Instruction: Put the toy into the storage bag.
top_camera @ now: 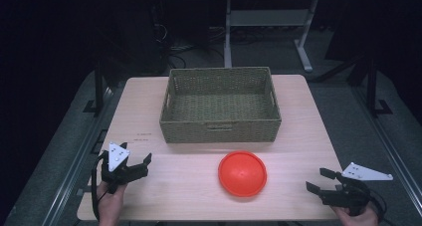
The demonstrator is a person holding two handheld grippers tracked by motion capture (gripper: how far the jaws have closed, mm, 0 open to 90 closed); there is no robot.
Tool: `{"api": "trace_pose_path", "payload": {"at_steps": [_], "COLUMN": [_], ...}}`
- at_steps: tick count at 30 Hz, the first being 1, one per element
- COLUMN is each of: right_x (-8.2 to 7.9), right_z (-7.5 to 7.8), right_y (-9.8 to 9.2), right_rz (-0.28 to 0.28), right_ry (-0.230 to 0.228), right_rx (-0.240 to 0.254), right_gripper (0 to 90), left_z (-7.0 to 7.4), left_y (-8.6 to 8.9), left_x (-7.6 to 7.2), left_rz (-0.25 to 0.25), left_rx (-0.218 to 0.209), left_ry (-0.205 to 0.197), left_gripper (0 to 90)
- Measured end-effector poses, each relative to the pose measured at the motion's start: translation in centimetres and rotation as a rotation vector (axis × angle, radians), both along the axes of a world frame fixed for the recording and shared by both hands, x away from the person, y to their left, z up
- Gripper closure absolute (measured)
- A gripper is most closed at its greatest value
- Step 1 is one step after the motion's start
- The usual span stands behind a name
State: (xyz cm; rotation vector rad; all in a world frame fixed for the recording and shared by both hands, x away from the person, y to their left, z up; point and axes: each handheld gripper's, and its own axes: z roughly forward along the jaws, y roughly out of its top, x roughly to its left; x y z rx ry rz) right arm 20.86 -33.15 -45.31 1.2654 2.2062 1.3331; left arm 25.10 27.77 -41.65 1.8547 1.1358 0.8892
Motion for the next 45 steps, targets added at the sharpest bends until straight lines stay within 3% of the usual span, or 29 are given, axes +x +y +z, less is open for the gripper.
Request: {"api": "trace_pose_path", "payload": {"at_steps": [13, 21, 31, 39, 45], "right_x": [0.6, 1.8, 2.9, 4.2, 5.3], "right_z": [0.3, 1.1, 1.9, 2.7, 3.0], "right_y": [0.9, 2.6, 3.5, 4.5, 5.3], "right_rz": [0.036, 0.079, 0.129, 0.162, 0.182], "right_ry": [0.03, 0.035, 0.046, 0.054, 0.095], "right_rx": [-0.046, -0.089, -0.06, -0.078, -0.093], "right_gripper": [20.0, 18.9, 18.5, 18.8, 19.0], "left_z": [-0.1, 0.1, 0.0, -0.1, -0.1], "left_y": [0.0, 0.1, 0.0, -0.1, -0.2], "left_x": [-0.3, -0.5, -0.2, -0.1, 0.0], "left_rz": [-0.008, -0.004, -0.012, -0.017, -0.021], "left_rx": [0.007, 0.008, 0.022, 0.03, 0.035], "left_ry": [-0.004, -0.017, -0.02, -0.017, -0.012], "left_gripper": [12.7, 12.8, 12.7, 12.8, 12.7]}}
